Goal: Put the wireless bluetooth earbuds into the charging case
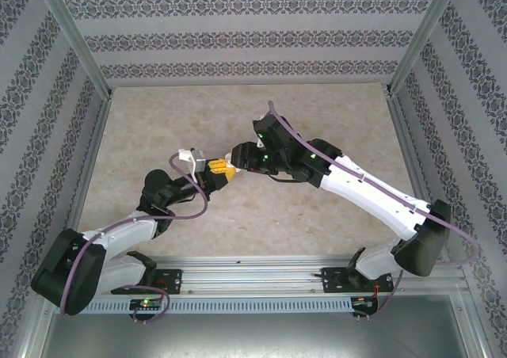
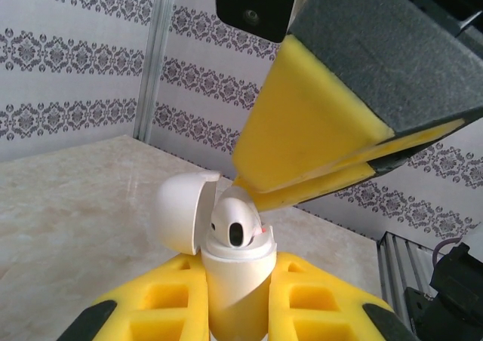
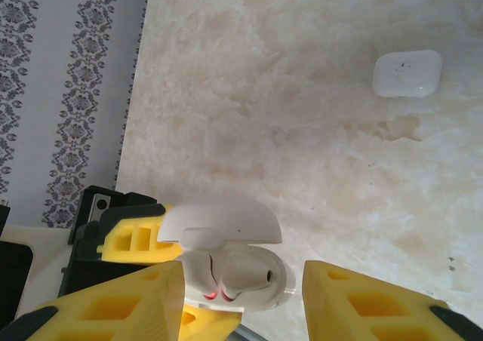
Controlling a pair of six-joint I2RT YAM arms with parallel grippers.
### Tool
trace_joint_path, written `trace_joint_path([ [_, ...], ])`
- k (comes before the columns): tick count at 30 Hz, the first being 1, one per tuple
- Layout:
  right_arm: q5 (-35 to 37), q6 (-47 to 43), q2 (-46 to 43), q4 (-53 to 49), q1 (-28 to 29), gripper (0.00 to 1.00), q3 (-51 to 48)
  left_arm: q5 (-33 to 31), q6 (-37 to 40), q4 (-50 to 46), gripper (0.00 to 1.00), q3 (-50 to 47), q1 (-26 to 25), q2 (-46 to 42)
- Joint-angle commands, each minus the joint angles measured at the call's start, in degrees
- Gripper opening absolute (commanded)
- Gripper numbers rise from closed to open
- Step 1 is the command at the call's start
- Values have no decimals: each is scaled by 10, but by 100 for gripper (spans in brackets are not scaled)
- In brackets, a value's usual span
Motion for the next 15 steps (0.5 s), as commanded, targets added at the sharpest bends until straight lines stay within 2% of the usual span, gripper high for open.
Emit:
trace_joint_path([
  [1,22,-27,-24,-26,-14,45,24,24,12,44,0,20,-3,0],
  [6,-15,-37,-40,6,-50,43,8,51,14,34,0,34,-3,1],
  [11,-169,-19,-11,57,-108,29,-3,78,-6,38,0,47,-3,1],
  [15,-224,-30,17,58,-115,25,1,102,-22,41,0,62,-3,8],
])
